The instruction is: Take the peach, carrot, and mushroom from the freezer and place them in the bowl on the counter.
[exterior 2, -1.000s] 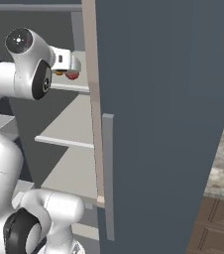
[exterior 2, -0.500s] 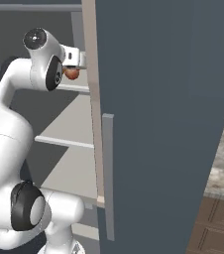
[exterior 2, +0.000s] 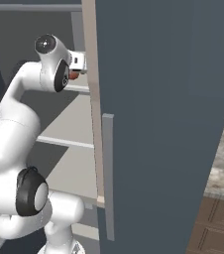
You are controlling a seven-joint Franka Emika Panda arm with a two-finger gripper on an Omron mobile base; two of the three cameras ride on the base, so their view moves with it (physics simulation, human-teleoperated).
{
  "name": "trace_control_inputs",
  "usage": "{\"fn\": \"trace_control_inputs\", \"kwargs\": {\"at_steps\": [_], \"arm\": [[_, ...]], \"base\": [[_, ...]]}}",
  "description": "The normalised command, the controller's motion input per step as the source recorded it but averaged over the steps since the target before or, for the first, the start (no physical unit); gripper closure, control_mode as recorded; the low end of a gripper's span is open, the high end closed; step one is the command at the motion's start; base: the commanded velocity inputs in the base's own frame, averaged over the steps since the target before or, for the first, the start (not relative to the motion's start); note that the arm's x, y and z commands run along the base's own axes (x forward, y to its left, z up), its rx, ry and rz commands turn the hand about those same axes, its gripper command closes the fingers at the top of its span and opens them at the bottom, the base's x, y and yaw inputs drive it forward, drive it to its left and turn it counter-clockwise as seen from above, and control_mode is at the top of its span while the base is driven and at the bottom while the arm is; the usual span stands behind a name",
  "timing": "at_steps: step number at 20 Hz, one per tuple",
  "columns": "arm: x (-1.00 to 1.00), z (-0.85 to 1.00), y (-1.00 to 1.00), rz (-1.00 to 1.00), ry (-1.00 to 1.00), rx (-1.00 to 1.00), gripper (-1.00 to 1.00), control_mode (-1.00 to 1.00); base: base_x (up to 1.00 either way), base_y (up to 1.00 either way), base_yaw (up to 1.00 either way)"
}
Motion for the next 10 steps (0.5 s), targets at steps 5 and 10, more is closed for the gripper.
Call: {"fn": "trace_control_inputs", "kwargs": {"at_steps": [5,10], "arm": [[0.53,-0.18,0.14,0.0,0.01,0.0,-1.0,-1.0],[0.39,-0.26,0.14,0.0,0.03,0.0,1.0,-1.0]], "base": [[0.0,0.0,0.0],[0.0,0.0,0.0]]}}
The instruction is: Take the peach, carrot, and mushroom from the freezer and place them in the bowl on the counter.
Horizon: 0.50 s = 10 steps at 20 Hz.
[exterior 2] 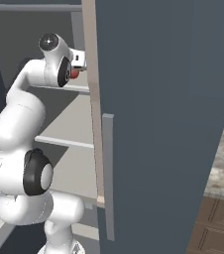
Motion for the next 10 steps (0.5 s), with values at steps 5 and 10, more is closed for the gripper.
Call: {"fn": "trace_control_inputs", "kwargs": {"at_steps": [5,10], "arm": [[-0.06,0.0,0.0,0.0,0.0,0.0,1.0,-1.0],[-0.94,0.28,-0.11,0.0,-0.29,0.05,1.0,-1.0]], "base": [[0.0,0.0,0.0],[0.0,0.0,0.0]]}}
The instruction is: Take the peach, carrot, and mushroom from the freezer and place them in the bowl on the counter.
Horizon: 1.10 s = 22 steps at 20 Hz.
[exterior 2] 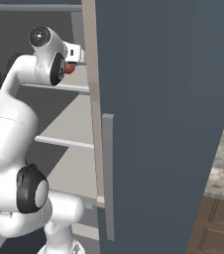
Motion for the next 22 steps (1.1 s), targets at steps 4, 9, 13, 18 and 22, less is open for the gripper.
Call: {"fn": "trace_control_inputs", "kwargs": {"at_steps": [4,9,13,18,22], "arm": [[-1.0,0.62,-0.2,-0.01,-0.44,0.12,1.0,-1.0],[-1.0,0.22,-0.36,-0.12,0.15,0.15,1.0,-1.0],[-1.0,-0.38,-0.12,-0.09,0.41,0.0,1.0,-1.0],[-1.0,-0.92,0.0,-0.05,0.55,0.0,1.0,-1.0],[-0.5,-0.5,-0.06,-0.07,0.25,0.0,1.0,1.0]], "base": [[0.0,0.0,0.0],[0.0,0.0,0.0],[0.0,0.0,0.0],[0.0,0.0,0.0],[-0.5,-0.28,-0.17]]}}
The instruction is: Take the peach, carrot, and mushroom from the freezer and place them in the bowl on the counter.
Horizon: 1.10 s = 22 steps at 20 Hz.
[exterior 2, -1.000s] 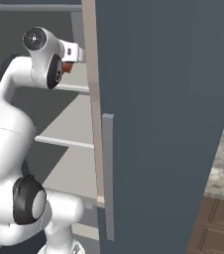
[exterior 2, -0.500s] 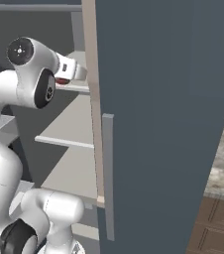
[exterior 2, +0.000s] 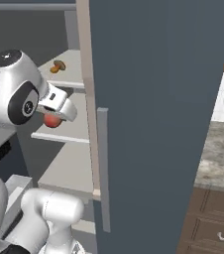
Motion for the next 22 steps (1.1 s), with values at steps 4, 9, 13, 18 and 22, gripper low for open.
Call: {"fn": "trace_control_inputs", "kwargs": {"at_steps": [4,9,13,18,22], "arm": [[0.0,0.0,0.0,0.0,0.0,0.0,1.0,1.0],[0.0,0.0,0.0,0.0,0.0,0.0,1.0,1.0],[0.0,0.0,0.0,0.0,0.0,0.0,1.0,1.0],[0.0,0.0,0.0,0.0,0.0,0.0,1.0,1.0],[0.0,0.0,0.0,0.0,0.0,0.0,1.0,1.0]], "base": [[-0.9,-0.56,-0.59],[-0.29,-0.8,-0.74],[0.0,-0.99,-0.77],[0.34,-1.0,-0.62],[1.0,-0.86,-0.21]]}}
